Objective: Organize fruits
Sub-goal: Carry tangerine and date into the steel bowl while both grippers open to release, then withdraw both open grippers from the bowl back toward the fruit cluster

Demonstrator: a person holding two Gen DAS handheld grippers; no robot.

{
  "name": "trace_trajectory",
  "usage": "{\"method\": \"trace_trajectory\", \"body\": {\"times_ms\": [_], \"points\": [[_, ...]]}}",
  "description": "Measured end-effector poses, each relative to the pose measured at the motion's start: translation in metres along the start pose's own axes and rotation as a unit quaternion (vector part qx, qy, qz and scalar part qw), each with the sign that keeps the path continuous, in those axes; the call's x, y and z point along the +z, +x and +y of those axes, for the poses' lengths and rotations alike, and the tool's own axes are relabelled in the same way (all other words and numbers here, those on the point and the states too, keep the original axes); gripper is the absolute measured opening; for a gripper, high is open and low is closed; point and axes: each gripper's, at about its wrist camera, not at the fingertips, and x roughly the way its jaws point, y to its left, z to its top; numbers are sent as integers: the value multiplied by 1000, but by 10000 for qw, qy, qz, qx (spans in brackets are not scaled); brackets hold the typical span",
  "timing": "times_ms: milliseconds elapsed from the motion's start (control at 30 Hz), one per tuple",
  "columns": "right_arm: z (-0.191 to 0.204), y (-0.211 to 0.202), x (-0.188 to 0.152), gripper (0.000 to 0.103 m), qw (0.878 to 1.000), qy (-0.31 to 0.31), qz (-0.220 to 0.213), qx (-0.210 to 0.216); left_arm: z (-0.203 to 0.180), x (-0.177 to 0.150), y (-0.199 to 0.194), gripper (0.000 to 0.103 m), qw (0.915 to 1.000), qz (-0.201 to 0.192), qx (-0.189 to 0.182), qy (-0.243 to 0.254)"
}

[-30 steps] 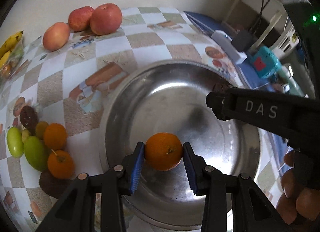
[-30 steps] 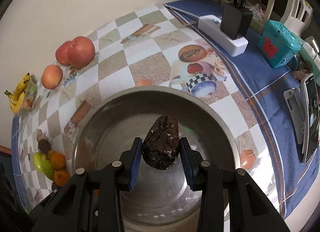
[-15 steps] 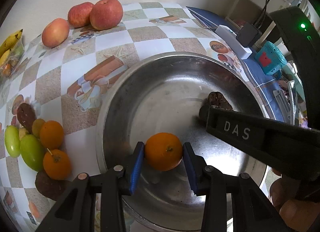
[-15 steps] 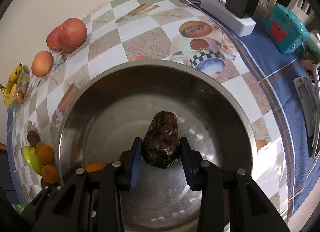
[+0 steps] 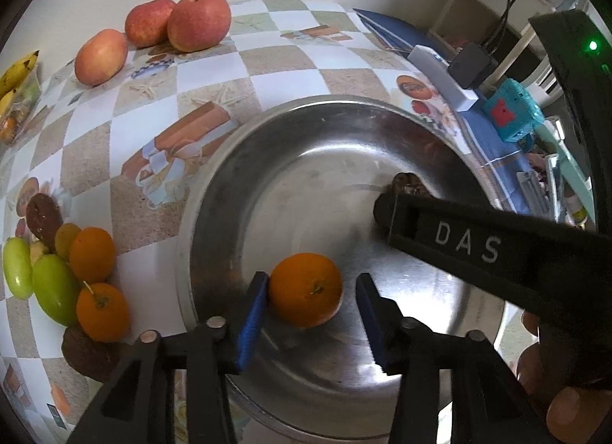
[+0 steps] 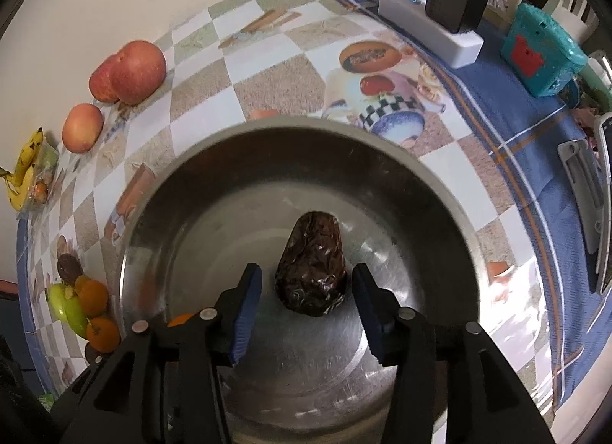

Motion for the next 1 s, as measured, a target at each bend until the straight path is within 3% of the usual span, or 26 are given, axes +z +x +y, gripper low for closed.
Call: {"method": "trace_trajectory", "body": {"times_ms": [133, 500, 700, 1000], "points": [[4, -21, 0, 58, 9996, -26, -285, 70, -3, 1, -8, 59, 9999, -78, -47, 47], [16, -60, -4, 58, 9961, -184, -850, 177, 17, 8, -45, 65, 9982, -391, -220, -405], [17, -63, -6, 58, 9958, -154, -870, 227, 54, 2, -59, 65, 9942, -407, -42, -993], [32, -48, -11, 58, 9971, -398, -629, 181, 133, -14, -78, 69, 9764, -495, 624, -2009]]}}
